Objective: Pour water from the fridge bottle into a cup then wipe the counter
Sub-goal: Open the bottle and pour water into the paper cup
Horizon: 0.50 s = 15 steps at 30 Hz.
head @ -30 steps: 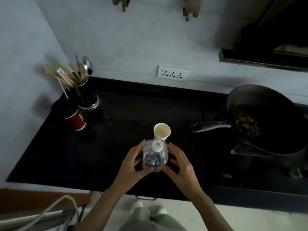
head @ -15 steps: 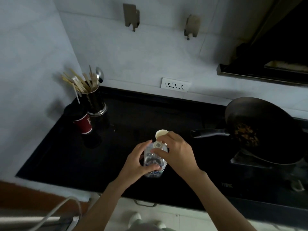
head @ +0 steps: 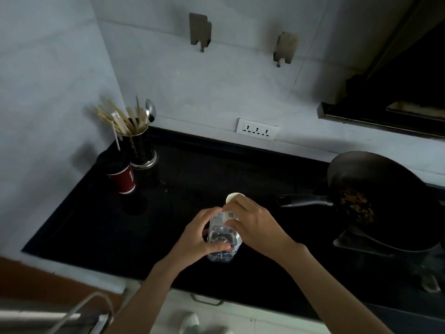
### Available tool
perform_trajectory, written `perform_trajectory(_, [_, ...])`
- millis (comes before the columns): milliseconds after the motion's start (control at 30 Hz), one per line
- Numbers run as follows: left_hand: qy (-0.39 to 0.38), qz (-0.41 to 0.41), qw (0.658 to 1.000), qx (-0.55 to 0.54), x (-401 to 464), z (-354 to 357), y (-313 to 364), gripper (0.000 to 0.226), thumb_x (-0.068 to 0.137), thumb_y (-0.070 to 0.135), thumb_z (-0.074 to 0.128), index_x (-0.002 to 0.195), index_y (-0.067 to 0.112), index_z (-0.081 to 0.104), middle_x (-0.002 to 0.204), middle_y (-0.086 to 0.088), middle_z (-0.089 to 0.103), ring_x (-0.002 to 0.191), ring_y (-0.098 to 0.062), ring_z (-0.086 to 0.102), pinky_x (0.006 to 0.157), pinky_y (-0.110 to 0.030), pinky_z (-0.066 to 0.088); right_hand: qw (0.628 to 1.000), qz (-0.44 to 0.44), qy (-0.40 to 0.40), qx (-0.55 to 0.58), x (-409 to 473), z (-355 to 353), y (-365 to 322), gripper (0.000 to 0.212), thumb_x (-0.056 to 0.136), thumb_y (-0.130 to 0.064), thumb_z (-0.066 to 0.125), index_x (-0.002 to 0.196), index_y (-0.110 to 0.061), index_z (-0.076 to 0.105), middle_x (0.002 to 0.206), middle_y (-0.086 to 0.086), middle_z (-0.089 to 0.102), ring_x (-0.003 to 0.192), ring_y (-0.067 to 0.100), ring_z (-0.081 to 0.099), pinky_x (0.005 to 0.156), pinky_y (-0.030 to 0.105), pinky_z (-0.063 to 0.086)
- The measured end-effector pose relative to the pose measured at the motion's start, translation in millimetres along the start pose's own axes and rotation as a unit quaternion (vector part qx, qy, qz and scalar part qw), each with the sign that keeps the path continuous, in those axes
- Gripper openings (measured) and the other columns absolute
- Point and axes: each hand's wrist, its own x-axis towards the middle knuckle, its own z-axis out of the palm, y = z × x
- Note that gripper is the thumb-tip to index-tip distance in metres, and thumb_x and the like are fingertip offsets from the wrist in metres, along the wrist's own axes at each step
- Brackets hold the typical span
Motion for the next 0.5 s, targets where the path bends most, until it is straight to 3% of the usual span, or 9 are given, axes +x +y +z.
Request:
perform_trajectory(100, [0.005,-0.007,1.000,-0.001,-1.0,1.2,-0.9,0.085,0.064,0.043,0.085,0.136,0.040,0.041,0.135,0.021,0.044,0.126,-0.002,0.048,0.102,-0.035,0.048,0.999,-0.033,0.000,-0.022,-2.5,0.5,4.6,0.028,0.087,-0.014,0.064,0.115,-0.018,0.061,0.113,-0.004,0.058,0.103,0.014,0.059,0.078,0.033,0.056])
perform_trajectory(167, [0.009,-0.010,1.000,-0.006,-2.0,1.5,0.2,0.082,0.064,0.042,0.085,0.134,0.043,0.043,0.134,0.022,0.045,0.127,0.000,0.046,0.103,-0.036,0.048,1.000,0.014,0.011,0.023,-3.9,-0.9,3.5,0.031,0.085,-0.028,0.068,0.115,-0.023,0.062,0.112,-0.012,0.056,0.100,0.006,0.057,0.077,0.024,0.053])
perform_trajectory(267, [0.008,-0.013,1.000,-0.013,-2.9,1.3,2.7,0.076,0.065,0.036,0.085,0.129,0.047,0.045,0.133,0.024,0.046,0.127,0.001,0.045,0.103,-0.037,0.047,0.990,0.115,0.055,0.058,-1.1,3.3,-2.3,0.046,0.072,-0.049,0.076,0.103,-0.018,0.062,0.098,-0.014,0.050,0.079,0.005,0.056,0.064,0.011,0.041])
perform_trajectory(367, [0.011,-0.010,1.000,-0.018,-3.5,1.9,4.6,0.076,0.066,0.033,0.086,0.130,0.044,0.046,0.132,0.023,0.047,0.125,0.002,0.047,0.102,-0.034,0.048,0.989,0.115,0.082,0.033,2.9,9.3,-5.7,0.030,0.077,-0.036,0.075,0.091,-0.011,0.065,0.088,-0.010,0.052,0.069,0.009,0.056,0.056,0.010,0.037])
perform_trajectory(500, [0.021,-0.010,0.999,-0.031,-5.9,4.2,4.3,0.075,0.067,0.029,0.086,0.129,0.048,0.046,0.132,0.023,0.048,0.124,0.001,0.049,0.099,-0.030,0.050,0.996,0.053,0.041,0.051,1.1,2.0,-1.7,0.021,0.084,-0.027,0.069,0.101,-0.015,0.067,0.100,-0.008,0.057,0.083,0.008,0.058,0.071,0.020,0.049])
